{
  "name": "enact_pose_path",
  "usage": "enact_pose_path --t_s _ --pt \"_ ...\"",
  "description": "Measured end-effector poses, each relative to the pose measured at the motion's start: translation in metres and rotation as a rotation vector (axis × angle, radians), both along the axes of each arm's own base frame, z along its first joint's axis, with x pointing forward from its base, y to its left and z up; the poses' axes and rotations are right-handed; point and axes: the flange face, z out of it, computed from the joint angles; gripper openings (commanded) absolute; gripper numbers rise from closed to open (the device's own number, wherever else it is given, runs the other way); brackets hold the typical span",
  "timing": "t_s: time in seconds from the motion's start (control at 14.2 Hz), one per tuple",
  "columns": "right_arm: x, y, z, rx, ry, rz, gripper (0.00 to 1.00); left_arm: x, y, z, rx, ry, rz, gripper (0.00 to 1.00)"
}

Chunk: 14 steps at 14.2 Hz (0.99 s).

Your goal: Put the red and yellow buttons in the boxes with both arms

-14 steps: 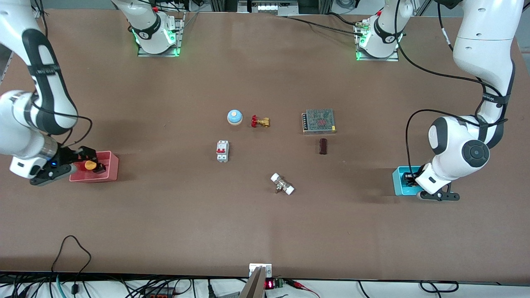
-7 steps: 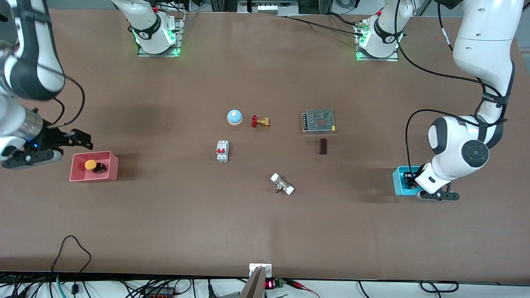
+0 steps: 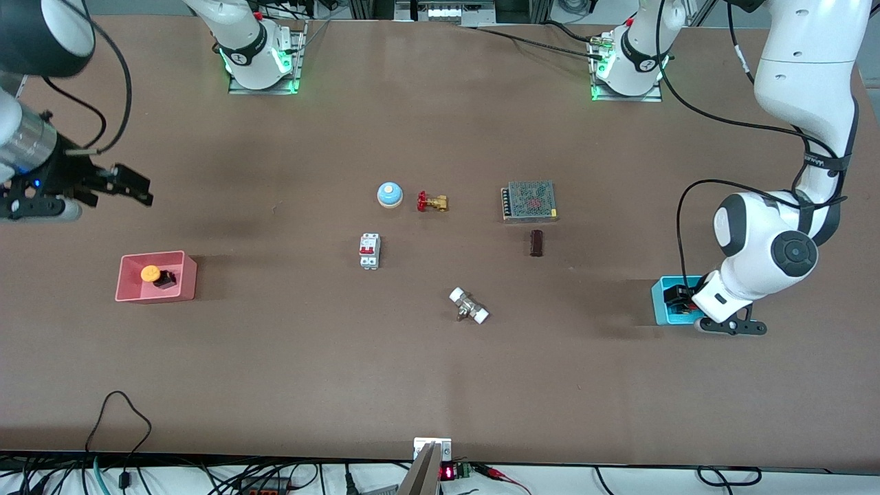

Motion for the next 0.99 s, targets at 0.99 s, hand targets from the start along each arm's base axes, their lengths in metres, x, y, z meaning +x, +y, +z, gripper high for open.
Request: enact_pose_path --t_s 0.99 --pt "-0.016 0.057 0.033 -0.007 -0.029 -0.047 1.0 0.017 -0.03 0.293 0.006 -0.024 -0.056 1.0"
